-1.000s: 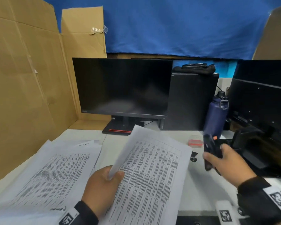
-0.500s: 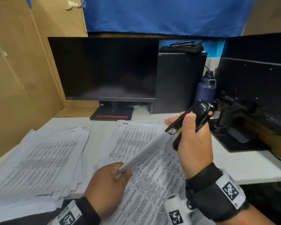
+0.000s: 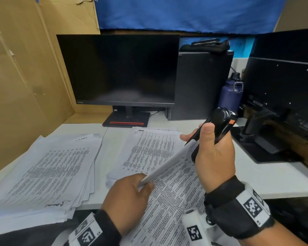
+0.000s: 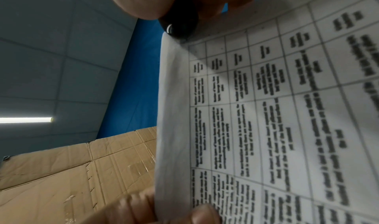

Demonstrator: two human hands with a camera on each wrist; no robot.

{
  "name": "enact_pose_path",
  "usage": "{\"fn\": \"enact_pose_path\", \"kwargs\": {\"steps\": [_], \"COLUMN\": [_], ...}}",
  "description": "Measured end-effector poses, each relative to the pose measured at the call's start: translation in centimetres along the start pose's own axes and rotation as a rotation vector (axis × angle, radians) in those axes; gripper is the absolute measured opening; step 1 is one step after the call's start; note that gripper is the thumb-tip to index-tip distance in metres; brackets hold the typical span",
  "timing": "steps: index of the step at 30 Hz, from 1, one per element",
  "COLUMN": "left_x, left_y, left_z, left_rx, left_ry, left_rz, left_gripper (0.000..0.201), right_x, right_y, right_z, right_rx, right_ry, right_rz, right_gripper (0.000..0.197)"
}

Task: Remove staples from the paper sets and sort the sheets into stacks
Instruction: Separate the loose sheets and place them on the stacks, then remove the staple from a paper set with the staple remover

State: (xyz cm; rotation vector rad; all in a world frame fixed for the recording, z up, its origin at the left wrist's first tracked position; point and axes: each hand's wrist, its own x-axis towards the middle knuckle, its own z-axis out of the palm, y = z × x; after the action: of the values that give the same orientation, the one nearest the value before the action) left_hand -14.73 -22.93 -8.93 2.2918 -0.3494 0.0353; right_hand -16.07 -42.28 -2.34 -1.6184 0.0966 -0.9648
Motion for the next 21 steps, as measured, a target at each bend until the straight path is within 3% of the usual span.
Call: {"fn": "enact_pose_path", "kwargs": {"steps": [2, 4, 8, 12, 16, 18, 21], "left_x": [-0.2, -0.5, -1.1, -0.9, 1.8, 4.2, 8.8], "left_y": [0.2, 0.4, 0.9, 1.3, 0.9, 0.6, -0.3], "left_z": [0.2, 0.5, 0.9, 0.8, -1.1, -2.6, -4.3], "left_rx": [0.022, 0.038, 0.086, 0.167, 0.145, -0.004, -0.042], "left_ry": [0.000, -0.019, -0.041, -0.046, 0.007, 0.036, 0.004], "left_rz": [0.009, 0.013, 0.045, 0.056, -0.030, -0.139, -0.277], "left_gripper": [0.035, 0.033, 0.027, 0.030, 0.029, 0.022, 0.016], "right_x": [0.1, 0.2, 0.4, 1.9, 4.8, 6.3, 7.6], "right_y": [0.1, 0.2, 0.3, 0.9, 2.4, 4.4, 7.8], "right_z": [-0.1, -0.3, -0.4, -0.9, -3.2, -5.1, -7.2], "right_rx": [0.014, 0.033, -0.021, -0.042, -0.131, -0.327, -0.728], "right_ry": [0.004, 0.017, 0.019, 0.009, 0.064, -0.012, -0.302], "right_rz": [-0.002, 0.002, -0.012, 0.040, 0.067, 0.181, 0.400], "right_gripper": [0.093, 0.092, 0.053, 0.052, 0.026, 0.021, 0.013]}}
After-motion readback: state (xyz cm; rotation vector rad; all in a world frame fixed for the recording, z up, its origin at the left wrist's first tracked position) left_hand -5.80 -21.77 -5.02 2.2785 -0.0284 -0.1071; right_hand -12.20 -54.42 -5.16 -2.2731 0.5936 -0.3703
